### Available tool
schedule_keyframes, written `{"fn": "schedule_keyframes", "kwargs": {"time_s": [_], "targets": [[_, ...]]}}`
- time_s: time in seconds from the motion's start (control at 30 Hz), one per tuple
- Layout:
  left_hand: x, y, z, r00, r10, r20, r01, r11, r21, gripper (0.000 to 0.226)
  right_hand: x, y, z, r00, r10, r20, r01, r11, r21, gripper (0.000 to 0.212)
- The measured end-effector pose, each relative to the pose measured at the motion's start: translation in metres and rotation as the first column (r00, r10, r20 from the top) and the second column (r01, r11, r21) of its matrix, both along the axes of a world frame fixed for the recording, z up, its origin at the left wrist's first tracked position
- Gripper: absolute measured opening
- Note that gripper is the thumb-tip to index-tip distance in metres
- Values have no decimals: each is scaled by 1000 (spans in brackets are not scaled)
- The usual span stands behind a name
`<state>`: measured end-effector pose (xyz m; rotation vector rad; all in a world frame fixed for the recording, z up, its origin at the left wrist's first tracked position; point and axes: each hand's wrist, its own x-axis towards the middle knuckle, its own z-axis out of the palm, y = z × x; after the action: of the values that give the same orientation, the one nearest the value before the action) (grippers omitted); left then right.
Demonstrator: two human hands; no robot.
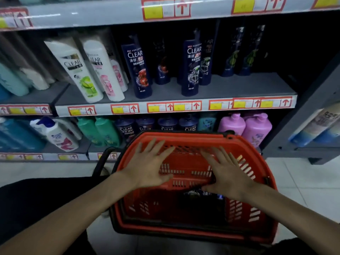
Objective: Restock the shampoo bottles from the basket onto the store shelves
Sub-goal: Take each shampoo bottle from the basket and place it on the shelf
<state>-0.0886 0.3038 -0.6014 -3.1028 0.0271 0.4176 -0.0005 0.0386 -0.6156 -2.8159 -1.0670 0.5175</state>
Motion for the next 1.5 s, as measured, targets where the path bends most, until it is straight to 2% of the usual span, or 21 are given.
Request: {"fn": "schedule_keyframes", "kwargs": {"time_s": [0.13, 0.23, 0.37, 0.53, 0.6, 0.67, 0.77, 0.9, 1.1, 1.3, 1.4, 1.5], "targets": [[-16, 9, -38, 995, -18, -101, 23, 999, 43, 96, -24, -11, -39, 995, 56, -85, -65, 991, -115, 111], [-21, 7, -60, 985, -12, -174, 25, 997, 70, 97, -39, -21, -66, 984, 54, -172, -73, 992, -107, 101], [-28, 4, -84, 944, 60, -325, 11, 977, 214, 101, -38, -35, -75, 926, -123, -357, 114, 992, -47, 84], [-34, 5, -103, 932, 76, -355, 82, 909, 409, 99, -30, -60, -79, 921, -230, -315, 177, 966, -186, 71], [-32, 7, -111, 928, 81, -364, 123, 854, 505, 100, -30, -71, -78, 898, -306, -317, 252, 947, -199, 57], [-26, 4, -118, 914, 86, -398, 174, 800, 574, 102, -35, -80, -76, 881, -365, -300, 311, 926, -212, 55], [-10, -11, -125, 899, 71, -432, 234, 756, 611, 102, -43, -97, -73, 884, -395, -249, 326, 904, -277, 56], [17, -37, -132, 908, 22, -419, 277, 718, 639, 103, -44, -120, -59, 847, -467, -255, 380, 867, -324, 49], [50, -81, -132, 917, -28, -399, 303, 699, 648, 102, -37, -157, -53, 768, -585, -260, 488, 798, -352, 47], [56, -107, -121, 935, -73, -346, 268, 784, 560, 99, -35, -173, -57, 772, -589, -240, 485, 790, -375, 54], [63, -129, -121, 948, -151, -281, 265, 864, 429, 94, -36, -174, -60, 791, -575, -208, 475, 792, -383, 53], [82, -168, -128, 940, -222, -258, 281, 934, 219, 95, -37, -172, -59, 823, -545, -159, 444, 792, -419, 46]]}}
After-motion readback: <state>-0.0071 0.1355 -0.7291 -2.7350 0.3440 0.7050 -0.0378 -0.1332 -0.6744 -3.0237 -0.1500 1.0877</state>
